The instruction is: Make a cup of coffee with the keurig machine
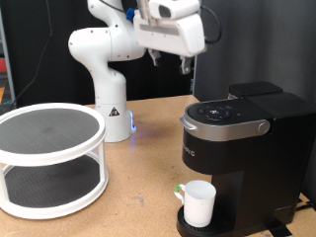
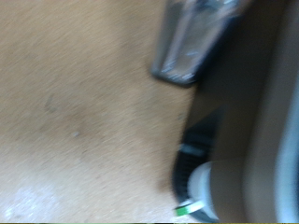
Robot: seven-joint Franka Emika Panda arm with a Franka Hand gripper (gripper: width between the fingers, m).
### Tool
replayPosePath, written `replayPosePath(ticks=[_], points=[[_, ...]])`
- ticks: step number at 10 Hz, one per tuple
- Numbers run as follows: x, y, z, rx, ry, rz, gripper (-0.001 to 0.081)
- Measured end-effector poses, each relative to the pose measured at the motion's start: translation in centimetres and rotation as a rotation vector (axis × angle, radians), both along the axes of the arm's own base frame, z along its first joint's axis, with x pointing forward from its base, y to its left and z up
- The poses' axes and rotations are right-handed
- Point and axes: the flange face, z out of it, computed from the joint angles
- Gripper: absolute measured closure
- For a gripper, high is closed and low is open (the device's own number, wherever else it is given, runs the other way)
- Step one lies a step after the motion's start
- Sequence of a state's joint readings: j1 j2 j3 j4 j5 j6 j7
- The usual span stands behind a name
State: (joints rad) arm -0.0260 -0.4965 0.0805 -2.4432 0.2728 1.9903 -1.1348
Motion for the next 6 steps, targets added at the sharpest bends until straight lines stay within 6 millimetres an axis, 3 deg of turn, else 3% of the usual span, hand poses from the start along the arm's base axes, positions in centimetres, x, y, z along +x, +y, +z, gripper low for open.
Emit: replayPosePath(ticks=[3,6], points=[[1.8,1.1,3.8,0.068,-0.059,-0.089,-0.0002],[4.5,2.5,6.0,0.08,-0.097,-0.135,-0.0002]])
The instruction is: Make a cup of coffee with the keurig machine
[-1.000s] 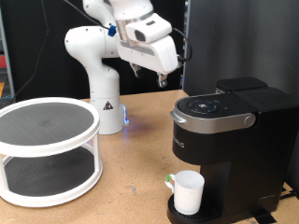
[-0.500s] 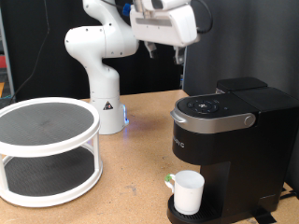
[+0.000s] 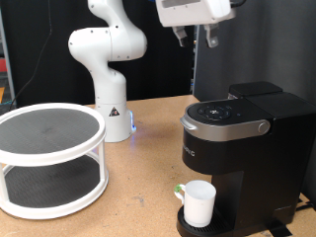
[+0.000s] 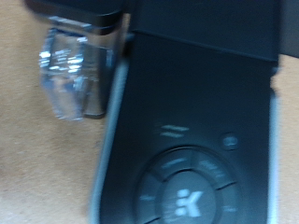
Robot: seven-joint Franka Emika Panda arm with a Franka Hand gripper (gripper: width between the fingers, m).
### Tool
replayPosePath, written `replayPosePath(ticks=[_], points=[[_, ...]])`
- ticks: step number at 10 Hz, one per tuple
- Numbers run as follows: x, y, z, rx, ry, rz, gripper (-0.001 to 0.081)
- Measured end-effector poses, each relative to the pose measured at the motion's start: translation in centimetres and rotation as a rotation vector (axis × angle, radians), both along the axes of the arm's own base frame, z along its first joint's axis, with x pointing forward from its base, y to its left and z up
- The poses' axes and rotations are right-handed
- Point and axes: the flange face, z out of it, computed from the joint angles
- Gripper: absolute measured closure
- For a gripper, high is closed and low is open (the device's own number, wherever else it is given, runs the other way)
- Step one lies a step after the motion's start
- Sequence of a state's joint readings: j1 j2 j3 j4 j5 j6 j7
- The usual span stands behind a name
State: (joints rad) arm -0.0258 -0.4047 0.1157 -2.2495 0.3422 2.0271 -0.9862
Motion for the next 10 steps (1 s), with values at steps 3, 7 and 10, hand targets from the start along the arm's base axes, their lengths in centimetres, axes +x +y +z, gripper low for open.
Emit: replayPosePath(ticks=[3,7,10], points=[[3.0,1.5,1.2,0.013,-0.012,-0.026,-0.0002],[5.8,3.0,2.4,0.029,-0.02,-0.029,-0.0002],[6.4,3.6,2.5,0.03,-0.011,-0.015,-0.0002]])
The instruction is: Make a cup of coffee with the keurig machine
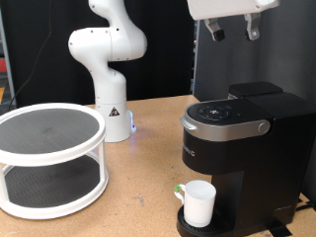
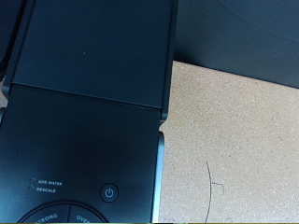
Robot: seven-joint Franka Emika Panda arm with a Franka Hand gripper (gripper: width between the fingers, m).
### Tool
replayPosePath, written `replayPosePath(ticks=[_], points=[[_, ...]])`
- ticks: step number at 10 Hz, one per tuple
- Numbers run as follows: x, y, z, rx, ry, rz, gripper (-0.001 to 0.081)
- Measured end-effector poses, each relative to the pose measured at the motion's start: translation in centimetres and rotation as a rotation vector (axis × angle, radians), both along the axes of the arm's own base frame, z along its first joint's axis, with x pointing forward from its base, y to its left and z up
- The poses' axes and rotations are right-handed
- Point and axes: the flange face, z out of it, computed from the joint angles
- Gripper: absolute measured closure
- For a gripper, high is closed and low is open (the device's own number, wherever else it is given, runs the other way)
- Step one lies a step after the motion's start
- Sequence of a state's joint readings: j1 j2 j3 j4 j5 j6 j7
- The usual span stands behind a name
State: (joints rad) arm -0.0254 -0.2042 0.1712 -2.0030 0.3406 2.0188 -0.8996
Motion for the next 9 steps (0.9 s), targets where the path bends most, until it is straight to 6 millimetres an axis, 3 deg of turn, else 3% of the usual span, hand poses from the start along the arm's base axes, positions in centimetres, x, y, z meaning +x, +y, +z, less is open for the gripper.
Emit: replayPosePath(ticks=[5,9], points=[[-0.1,0.0,-0.5,-0.002,0.013,0.001,-0.0002],[0.1,-0.2,-2.6,-0.033,0.043,0.007,-0.0002]])
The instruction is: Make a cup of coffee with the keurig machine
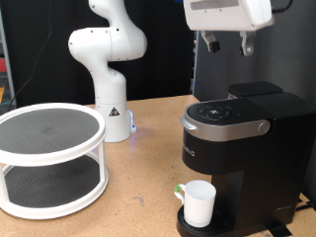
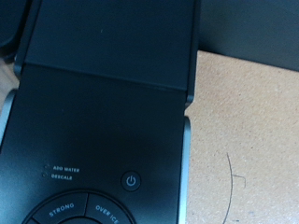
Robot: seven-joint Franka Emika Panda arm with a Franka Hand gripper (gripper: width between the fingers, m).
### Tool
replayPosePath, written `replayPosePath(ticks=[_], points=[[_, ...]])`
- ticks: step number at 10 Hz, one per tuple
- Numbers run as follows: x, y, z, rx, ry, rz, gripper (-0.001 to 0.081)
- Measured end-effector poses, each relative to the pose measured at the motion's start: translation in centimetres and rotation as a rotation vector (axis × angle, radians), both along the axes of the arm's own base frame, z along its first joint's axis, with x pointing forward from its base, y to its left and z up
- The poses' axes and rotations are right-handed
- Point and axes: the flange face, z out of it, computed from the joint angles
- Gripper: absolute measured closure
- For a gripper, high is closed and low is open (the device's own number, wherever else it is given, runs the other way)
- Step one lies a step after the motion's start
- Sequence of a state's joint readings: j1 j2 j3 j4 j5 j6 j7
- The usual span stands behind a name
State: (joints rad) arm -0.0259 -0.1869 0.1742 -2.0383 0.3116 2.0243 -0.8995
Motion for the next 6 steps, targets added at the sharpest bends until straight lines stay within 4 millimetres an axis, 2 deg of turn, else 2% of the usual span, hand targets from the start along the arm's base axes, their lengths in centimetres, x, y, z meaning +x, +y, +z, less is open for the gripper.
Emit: replayPosePath(ticks=[4,5,6], points=[[0.0,0.0,-3.2,-0.03,0.005,-0.003,-0.0002],[-0.1,-0.1,-3.9,-0.036,0.006,-0.003,0.0088],[-0.2,-0.1,-4.7,-0.041,0.004,-0.005,0.0088]])
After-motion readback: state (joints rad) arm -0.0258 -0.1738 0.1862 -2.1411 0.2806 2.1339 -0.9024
